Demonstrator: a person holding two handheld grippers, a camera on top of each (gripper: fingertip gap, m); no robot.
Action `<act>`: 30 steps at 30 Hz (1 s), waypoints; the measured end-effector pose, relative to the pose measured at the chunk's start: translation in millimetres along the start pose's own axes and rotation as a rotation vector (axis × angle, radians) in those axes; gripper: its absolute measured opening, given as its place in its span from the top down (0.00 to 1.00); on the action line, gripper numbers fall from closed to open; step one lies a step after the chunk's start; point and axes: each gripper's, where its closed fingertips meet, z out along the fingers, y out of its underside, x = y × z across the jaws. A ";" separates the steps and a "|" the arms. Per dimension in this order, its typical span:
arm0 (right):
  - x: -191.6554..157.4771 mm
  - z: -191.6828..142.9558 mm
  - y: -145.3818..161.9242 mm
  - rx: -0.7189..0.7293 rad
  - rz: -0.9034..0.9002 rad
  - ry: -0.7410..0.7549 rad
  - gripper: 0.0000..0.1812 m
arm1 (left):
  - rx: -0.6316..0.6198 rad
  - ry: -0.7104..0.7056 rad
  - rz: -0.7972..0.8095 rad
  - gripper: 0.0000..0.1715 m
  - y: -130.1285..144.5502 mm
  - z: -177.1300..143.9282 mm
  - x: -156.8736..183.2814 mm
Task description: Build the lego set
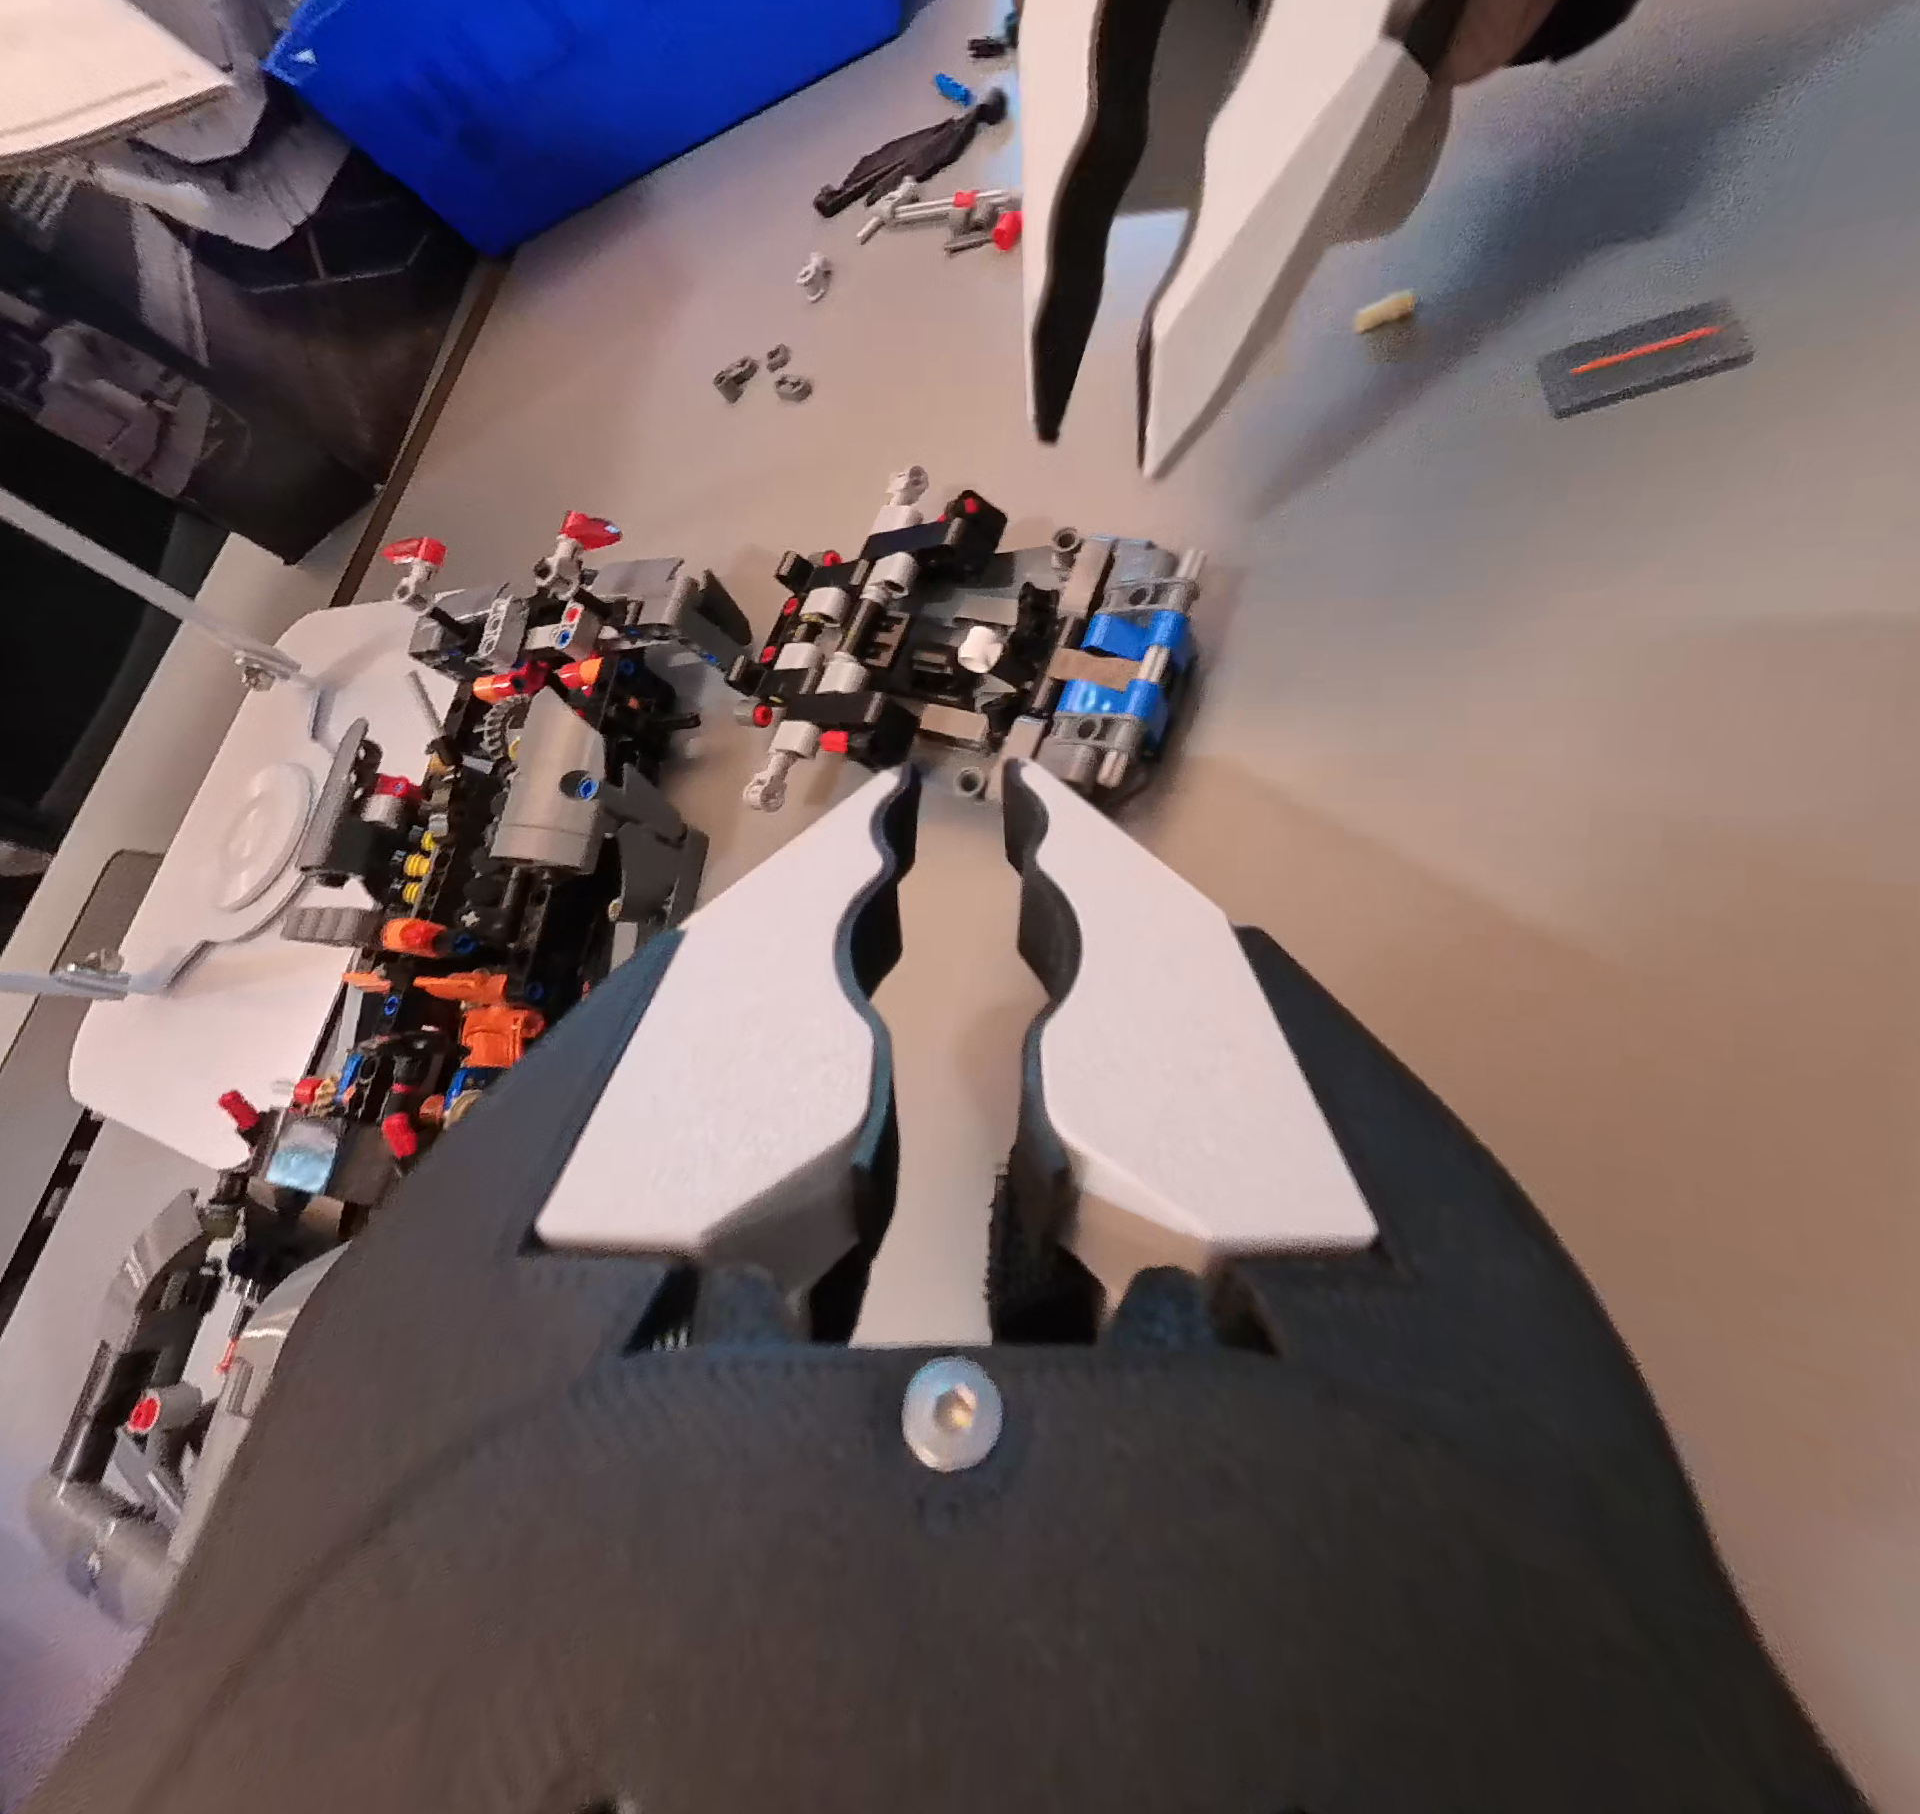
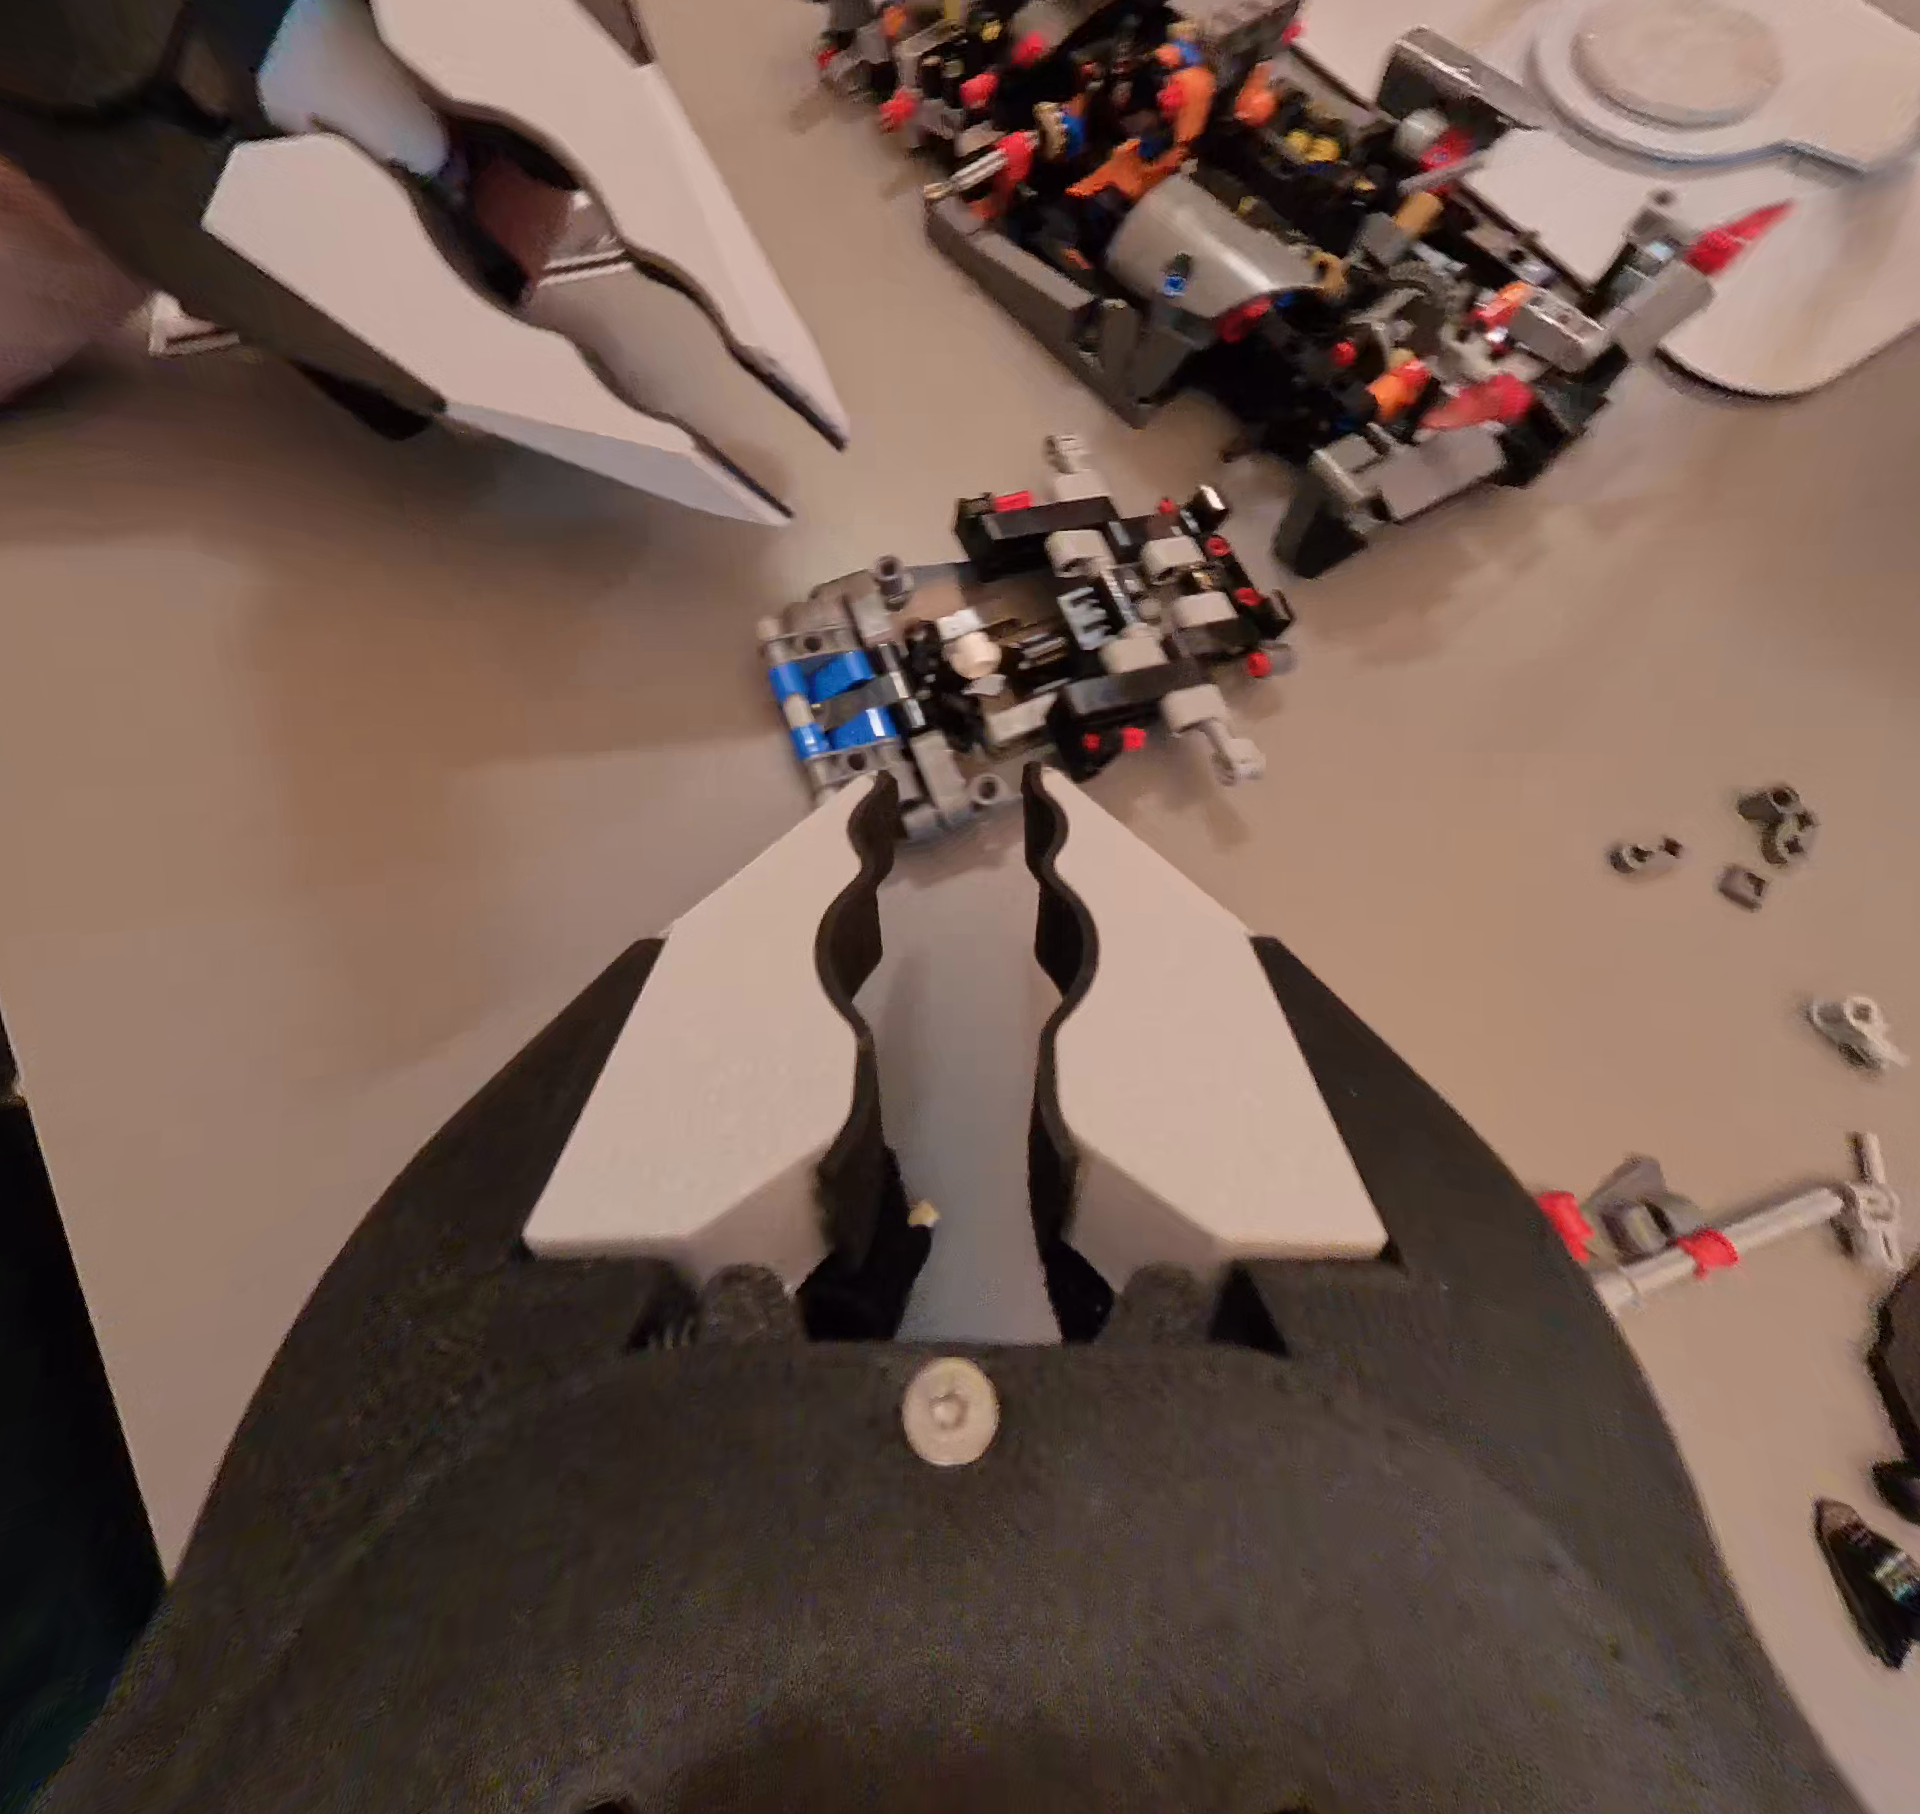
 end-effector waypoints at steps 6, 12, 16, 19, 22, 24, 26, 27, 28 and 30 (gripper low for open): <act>24.6 6.5 2.4 -0.004 0.184 -0.061 0.85 | -0.010 -0.066 -0.198 0.91 1.7 3.1 -23.6; 32.9 15.9 0.2 0.002 0.286 -0.125 0.86 | -0.074 0.032 -0.396 0.90 2.1 12.7 -33.6; 30.1 21.3 2.8 -0.022 0.312 -0.178 0.88 | -0.087 0.134 -0.498 0.90 4.2 28.7 -25.6; 28.0 24.8 3.0 -0.027 0.295 -0.186 0.90 | -0.089 0.147 -0.518 0.92 8.7 34.8 -23.1; 30.2 26.2 3.8 -0.026 0.273 -0.175 0.93 | -0.092 0.140 -0.506 0.93 11.9 36.9 -21.6; 30.5 26.3 4.1 -0.024 0.273 -0.178 0.93 | -0.080 0.148 -0.520 0.93 11.0 36.7 -22.3; 30.9 26.4 5.2 -0.024 0.261 -0.173 0.94 | -0.072 0.154 -0.515 0.93 11.1 37.1 -22.5; 30.7 26.4 5.3 -0.024 0.260 -0.172 0.94 | -0.068 0.154 -0.510 0.93 10.8 37.0 -22.7; 30.5 26.2 5.3 -0.023 0.258 -0.171 0.94 | -0.067 0.153 -0.506 0.93 10.8 37.2 -22.7; 30.7 26.1 5.8 -0.023 0.250 -0.163 0.94 | -0.067 0.149 -0.487 0.93 11.2 37.4 -22.3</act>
